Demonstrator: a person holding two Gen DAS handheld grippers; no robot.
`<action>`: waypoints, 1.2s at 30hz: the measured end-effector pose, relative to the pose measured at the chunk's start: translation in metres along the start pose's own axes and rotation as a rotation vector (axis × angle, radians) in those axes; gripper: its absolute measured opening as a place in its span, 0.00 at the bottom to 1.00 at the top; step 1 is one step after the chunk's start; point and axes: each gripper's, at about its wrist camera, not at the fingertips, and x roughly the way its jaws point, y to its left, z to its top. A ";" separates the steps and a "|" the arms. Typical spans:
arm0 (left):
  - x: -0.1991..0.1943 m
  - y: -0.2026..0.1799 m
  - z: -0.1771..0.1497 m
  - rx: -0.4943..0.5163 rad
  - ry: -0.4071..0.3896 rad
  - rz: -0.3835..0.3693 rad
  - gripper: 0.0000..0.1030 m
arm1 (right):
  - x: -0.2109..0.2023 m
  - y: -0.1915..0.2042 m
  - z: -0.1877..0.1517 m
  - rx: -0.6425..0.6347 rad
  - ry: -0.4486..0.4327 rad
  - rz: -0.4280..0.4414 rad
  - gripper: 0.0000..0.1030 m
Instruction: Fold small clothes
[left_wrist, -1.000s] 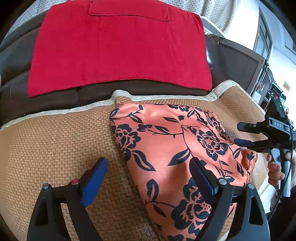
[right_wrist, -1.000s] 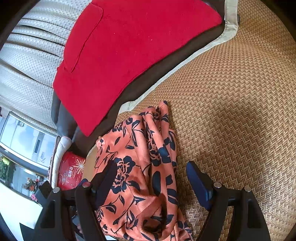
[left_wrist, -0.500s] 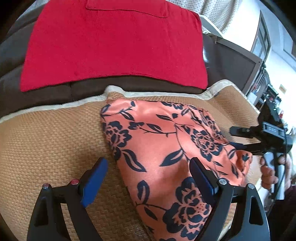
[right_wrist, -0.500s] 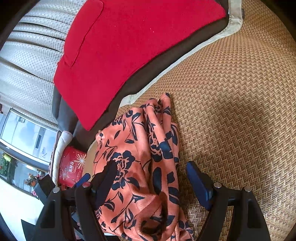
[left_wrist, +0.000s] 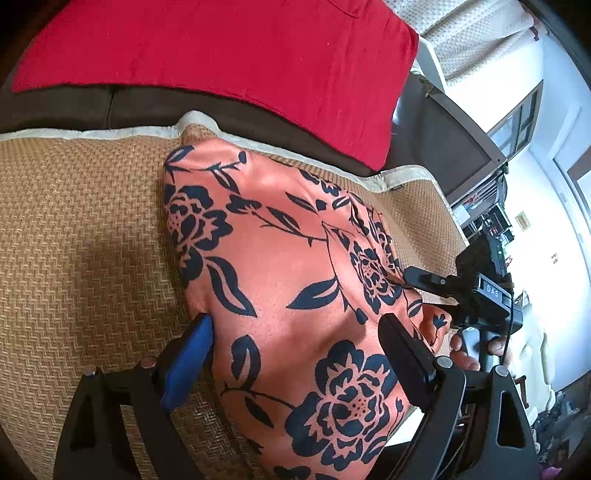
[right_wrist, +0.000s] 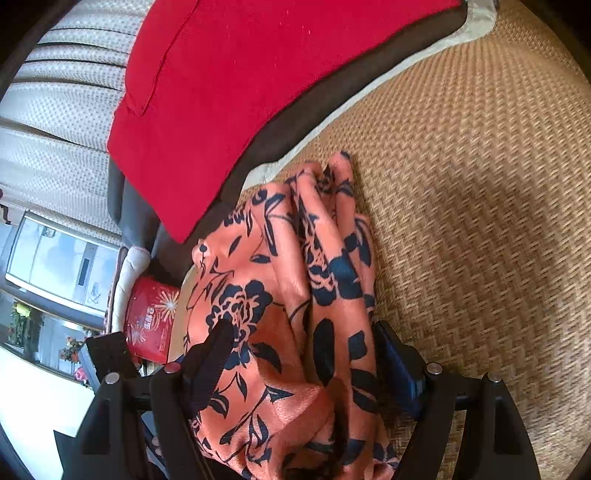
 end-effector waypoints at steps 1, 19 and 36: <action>0.000 0.001 0.000 -0.007 0.000 -0.007 0.88 | 0.003 0.001 -0.001 -0.001 0.003 0.005 0.77; -0.003 0.016 0.003 -0.113 -0.058 -0.082 0.77 | 0.056 0.053 -0.026 -0.163 0.044 -0.071 0.58; -0.081 0.022 -0.004 -0.037 -0.211 -0.022 0.54 | 0.096 0.147 -0.068 -0.357 0.033 -0.056 0.45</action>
